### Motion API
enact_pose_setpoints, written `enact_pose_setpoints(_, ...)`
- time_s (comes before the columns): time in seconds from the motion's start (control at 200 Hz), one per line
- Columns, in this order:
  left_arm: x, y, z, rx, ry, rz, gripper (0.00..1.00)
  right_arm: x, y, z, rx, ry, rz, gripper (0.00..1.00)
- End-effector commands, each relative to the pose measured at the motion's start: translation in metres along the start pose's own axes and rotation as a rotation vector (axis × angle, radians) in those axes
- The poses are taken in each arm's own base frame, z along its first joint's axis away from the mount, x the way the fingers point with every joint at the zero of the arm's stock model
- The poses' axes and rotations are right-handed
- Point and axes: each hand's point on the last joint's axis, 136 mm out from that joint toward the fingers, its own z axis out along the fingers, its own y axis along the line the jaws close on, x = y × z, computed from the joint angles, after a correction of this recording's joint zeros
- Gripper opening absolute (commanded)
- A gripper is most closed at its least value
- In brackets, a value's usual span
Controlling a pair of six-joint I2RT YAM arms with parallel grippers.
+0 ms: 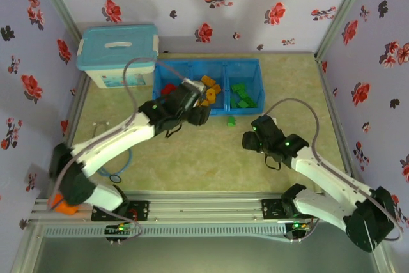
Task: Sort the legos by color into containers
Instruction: Pick up the lego from the center of the table.
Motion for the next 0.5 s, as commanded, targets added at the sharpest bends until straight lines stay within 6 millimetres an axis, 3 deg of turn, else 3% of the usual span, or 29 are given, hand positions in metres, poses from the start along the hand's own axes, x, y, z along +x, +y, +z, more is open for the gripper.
enact_pose_setpoints(0.0,0.024,0.016,-0.014,-0.028,-0.047,-0.095,0.72,-0.015,0.023,0.007,-0.044,0.004,-0.037,0.73)
enact_pose_setpoints(0.175,0.074,0.031,-0.046,-0.023,-0.043,-0.172,0.72,-0.023,0.041,0.034,-0.023,0.062,-0.070,0.74)
enact_pose_setpoints(0.31,0.109,0.043,-0.057,-0.033,-0.020,-0.207,0.72,-0.028,0.057,0.058,-0.033,0.094,-0.078,0.73)
enact_pose_setpoints(0.495,0.140,0.058,-0.071,-0.059,-0.005,-0.243,0.72,-0.039,0.071,0.085,0.003,0.123,-0.107,0.70)
